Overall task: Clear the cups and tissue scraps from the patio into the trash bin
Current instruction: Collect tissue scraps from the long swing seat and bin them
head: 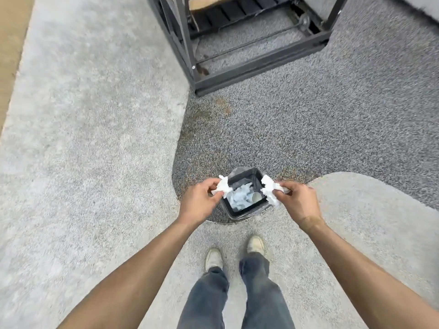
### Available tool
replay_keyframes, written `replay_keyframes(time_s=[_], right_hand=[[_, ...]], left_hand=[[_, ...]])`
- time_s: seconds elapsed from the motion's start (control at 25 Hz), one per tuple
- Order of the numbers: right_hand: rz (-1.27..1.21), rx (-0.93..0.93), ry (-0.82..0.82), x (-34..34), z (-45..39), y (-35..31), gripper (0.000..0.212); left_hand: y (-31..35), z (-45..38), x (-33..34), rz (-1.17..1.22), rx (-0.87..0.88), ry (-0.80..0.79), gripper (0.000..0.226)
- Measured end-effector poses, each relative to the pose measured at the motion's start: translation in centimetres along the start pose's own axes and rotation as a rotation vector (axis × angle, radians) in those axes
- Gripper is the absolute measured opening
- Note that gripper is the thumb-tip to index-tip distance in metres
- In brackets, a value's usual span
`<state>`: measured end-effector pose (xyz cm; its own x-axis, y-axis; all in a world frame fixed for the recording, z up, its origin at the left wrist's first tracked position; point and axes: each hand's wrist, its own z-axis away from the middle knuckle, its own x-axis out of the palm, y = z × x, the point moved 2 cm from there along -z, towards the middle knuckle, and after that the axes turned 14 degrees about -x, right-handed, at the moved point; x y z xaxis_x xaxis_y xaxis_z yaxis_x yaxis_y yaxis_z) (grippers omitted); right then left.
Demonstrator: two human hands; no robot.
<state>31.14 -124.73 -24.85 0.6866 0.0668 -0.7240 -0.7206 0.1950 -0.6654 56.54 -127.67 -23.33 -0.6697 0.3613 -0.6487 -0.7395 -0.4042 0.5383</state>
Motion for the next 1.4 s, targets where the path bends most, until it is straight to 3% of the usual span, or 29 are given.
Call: replay_keyframes(time_s=[0.48,0.6,0.72,0.8,1.0,1.2,1.4], right_hand=[[0.037,0.223,-0.261,22.1,-13.2,20.9,0.041],[0.060,0.255,-0.303,25.7,-15.3,24.0,0.047],[-0.061,0.303,-0.393,27.1,-16.5,25.3,0.057],[-0.122,0.307,-0.401,26.0,-16.2,24.8,0.059],[-0.068,0.198,-0.282,18.1,-14.1,20.2,0.051],[-0.017,0.030,-0.123,4.9,-11.3,12.3,0.059],[0.232,-0.063,0.239,-10.6,-5.3,5.4,0.066]], left_hand=[[-11.0,-21.2,23.9,-0.146,-0.289,-0.034,0.023],[-12.7,-24.5,27.8,-0.166,-0.321,-0.063,0.017],[-13.3,-25.8,29.0,-0.124,-0.343,-0.070,0.032],[-12.8,-25.3,28.5,-0.137,-0.342,-0.071,0.041],[-8.0,-21.5,23.2,-0.135,-0.243,-0.070,0.040],[2.7,-16.1,14.4,-0.161,0.054,-0.027,0.040],[15.4,-10.0,6.4,-0.223,0.463,-0.063,0.053]])
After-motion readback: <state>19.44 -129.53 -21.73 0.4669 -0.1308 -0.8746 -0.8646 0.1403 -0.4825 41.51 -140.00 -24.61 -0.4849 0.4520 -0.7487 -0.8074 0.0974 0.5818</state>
